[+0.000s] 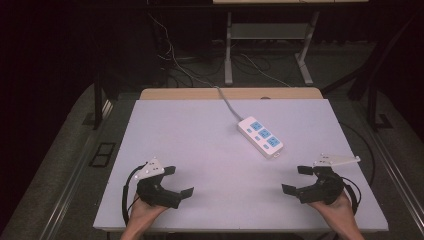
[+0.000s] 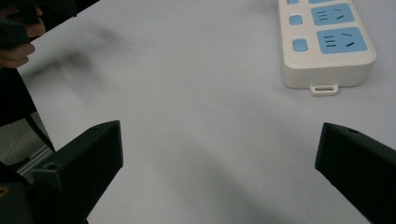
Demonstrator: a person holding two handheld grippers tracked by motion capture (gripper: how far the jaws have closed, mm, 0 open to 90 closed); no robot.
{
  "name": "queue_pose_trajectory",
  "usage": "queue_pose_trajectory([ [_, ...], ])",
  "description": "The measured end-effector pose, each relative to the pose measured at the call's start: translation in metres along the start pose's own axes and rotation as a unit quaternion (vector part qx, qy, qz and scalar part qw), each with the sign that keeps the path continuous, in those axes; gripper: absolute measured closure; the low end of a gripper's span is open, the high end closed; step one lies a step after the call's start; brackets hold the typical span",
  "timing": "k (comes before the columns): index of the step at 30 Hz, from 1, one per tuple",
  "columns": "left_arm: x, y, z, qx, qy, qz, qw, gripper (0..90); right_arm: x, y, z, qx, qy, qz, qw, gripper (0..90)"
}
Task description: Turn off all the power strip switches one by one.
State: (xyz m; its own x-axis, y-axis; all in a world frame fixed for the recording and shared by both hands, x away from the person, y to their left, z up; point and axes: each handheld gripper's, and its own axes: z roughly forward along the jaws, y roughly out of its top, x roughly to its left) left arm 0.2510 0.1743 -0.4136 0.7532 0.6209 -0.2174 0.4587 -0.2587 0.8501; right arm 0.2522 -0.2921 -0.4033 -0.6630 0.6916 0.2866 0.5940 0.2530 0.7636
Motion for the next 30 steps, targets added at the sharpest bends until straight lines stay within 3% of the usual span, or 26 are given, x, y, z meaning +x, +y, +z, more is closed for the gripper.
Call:
queue_pose_trajectory([
  [20, 0.000, -0.001, 0.001, 0.000, 0.000, 0.000, 1.0000, 0.0, -0.013, 0.014, 0.002, 0.016, 0.000, 0.010, 0.9998, 0.8],
  [30, 0.000, -0.001, 0.002, 0.001, -0.002, -0.001, 1.0000, 0.0, -0.016, 0.031, 0.004, 0.030, 0.001, -0.004, 0.9995, 0.8],
])
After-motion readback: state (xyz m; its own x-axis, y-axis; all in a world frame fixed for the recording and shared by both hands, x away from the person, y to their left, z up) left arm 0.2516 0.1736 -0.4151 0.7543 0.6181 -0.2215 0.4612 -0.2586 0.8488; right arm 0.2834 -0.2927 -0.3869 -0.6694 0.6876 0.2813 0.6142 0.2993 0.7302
